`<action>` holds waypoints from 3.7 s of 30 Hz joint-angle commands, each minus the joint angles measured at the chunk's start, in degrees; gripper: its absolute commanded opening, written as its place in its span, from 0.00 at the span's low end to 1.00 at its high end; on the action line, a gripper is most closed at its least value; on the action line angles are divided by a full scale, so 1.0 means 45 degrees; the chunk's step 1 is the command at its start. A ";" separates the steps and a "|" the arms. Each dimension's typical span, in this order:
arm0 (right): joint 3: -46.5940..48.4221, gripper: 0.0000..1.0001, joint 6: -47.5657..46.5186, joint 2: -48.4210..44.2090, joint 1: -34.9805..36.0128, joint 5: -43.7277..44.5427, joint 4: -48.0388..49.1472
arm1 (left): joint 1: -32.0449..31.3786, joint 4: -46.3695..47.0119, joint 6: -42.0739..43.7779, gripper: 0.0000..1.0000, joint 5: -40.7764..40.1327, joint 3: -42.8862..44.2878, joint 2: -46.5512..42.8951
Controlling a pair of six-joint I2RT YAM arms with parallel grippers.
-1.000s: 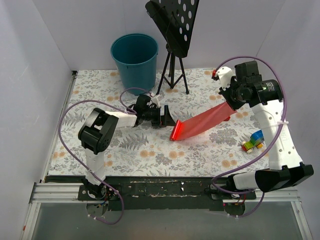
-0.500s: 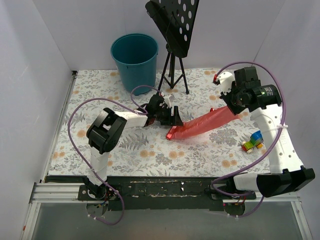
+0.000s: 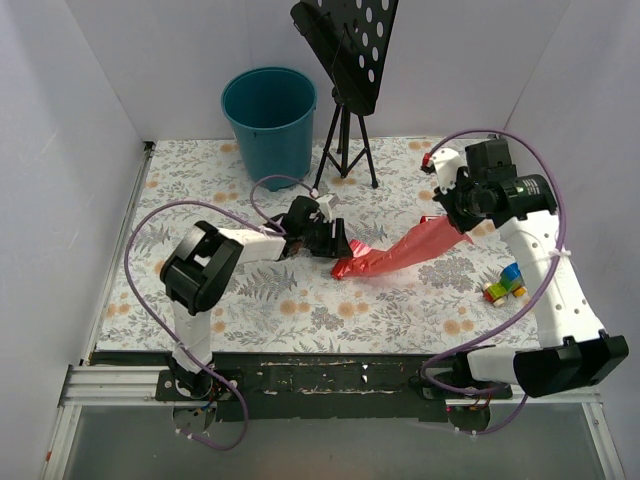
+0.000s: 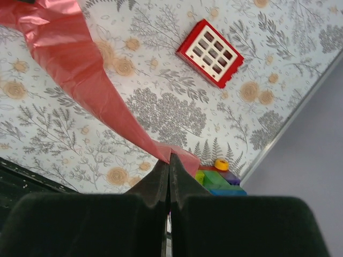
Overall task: Put the trash bags into the trash bin
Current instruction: Unfold the trash bag at the center of the board.
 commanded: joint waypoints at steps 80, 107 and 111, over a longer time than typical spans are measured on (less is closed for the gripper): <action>0.0178 0.01 -0.1201 -0.4502 -0.1910 0.6825 0.0668 | -0.1187 -0.1268 0.0111 0.72 0.0753 0.1528 0.3197; -0.0665 0.01 -0.0011 -0.1870 -0.1658 -0.2640 0.2796 | 0.0157 -0.3788 0.2006 0.00 -0.2997 -0.0674 -0.0899; 0.0079 0.01 0.0653 0.0064 -0.0176 -0.3840 0.3225 | 0.1095 -0.3925 0.1538 0.00 -0.3953 -0.3056 -0.2677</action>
